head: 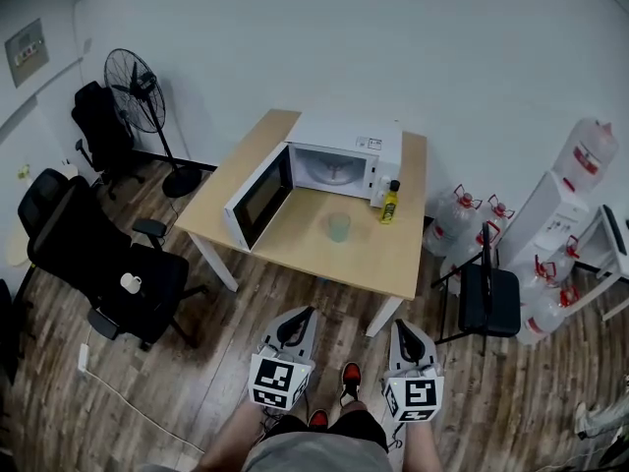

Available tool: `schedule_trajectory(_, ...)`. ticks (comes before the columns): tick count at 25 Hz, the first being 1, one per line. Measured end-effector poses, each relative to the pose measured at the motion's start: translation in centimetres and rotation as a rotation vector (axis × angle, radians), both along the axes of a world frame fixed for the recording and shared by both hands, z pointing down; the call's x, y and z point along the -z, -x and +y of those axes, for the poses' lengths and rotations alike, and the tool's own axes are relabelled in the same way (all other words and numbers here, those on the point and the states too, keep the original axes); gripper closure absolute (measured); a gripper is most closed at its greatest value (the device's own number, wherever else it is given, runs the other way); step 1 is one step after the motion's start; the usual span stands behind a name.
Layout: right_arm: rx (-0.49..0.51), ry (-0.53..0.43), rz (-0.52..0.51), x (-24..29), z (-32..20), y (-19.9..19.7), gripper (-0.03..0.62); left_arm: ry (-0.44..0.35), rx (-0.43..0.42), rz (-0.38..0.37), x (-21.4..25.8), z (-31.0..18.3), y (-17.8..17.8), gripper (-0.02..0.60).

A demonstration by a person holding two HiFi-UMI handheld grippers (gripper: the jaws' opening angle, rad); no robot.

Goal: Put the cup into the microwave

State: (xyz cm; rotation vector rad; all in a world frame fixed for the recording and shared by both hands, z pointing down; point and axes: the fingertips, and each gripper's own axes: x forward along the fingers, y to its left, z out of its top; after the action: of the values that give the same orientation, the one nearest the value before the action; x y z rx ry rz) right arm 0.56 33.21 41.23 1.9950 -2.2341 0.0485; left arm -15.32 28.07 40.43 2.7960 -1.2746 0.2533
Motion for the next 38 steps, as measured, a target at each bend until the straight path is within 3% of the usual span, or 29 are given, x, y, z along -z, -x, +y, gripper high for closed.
schedule_trajectory(7, 0.029, 0.001, 0.002, -1.2, -5.9, -1.4, 0.579, 0.012, 0.03, -0.008, -1.1, -5.5, -1.4, 0.557)
schedule_trajectory(17, 0.072, 0.07, -0.033, -3.6, -18.4, -5.3, 0.579, 0.069, 0.072, -0.033, -3.2, -17.7, -5.6, 0.557)
schedule_trajectory(27, 0.128, 0.187, -0.075, -9.4, -28.7, -7.6, 0.579, 0.189, 0.114, -0.072, -9.7, -27.3, -8.7, 0.557)
schedule_trajectory(38, 0.178, 0.3, -0.1, -15.9, -34.2, -8.7, 0.579, 0.292, 0.114, -0.081, -16.7, -32.9, -11.6, 0.536)
